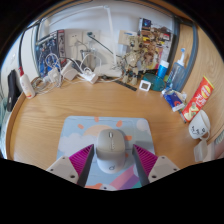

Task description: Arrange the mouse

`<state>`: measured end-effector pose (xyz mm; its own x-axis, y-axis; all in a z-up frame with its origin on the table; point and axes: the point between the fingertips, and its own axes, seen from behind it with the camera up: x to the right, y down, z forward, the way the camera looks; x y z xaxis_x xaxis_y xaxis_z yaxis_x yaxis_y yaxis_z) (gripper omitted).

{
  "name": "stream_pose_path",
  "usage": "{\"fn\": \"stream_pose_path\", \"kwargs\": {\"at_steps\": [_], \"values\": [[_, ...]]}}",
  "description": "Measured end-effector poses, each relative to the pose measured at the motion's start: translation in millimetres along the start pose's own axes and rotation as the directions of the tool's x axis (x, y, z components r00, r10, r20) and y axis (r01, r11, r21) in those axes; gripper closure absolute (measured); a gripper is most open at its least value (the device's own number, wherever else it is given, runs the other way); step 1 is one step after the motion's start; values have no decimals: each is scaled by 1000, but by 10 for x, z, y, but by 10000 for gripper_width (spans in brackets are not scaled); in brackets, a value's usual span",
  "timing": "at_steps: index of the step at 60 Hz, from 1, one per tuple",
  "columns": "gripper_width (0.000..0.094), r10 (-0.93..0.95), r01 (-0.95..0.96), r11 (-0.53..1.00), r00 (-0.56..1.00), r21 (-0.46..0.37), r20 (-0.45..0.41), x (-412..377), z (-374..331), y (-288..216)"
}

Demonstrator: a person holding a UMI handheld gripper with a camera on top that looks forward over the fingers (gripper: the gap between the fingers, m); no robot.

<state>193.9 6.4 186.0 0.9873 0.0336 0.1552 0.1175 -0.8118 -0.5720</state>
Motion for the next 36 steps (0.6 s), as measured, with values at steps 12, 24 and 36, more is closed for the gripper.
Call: {"fn": "stream_pose_path", "kwargs": {"at_steps": [12,24,36], "values": [[144,62,-66,994,997,88,47,-78,-982,-653],[152,63,-70,974,997,213,39,-6,-1994,-1403],[150,33,-36,967,999,254,19,-35,-2502,-1653]]}}
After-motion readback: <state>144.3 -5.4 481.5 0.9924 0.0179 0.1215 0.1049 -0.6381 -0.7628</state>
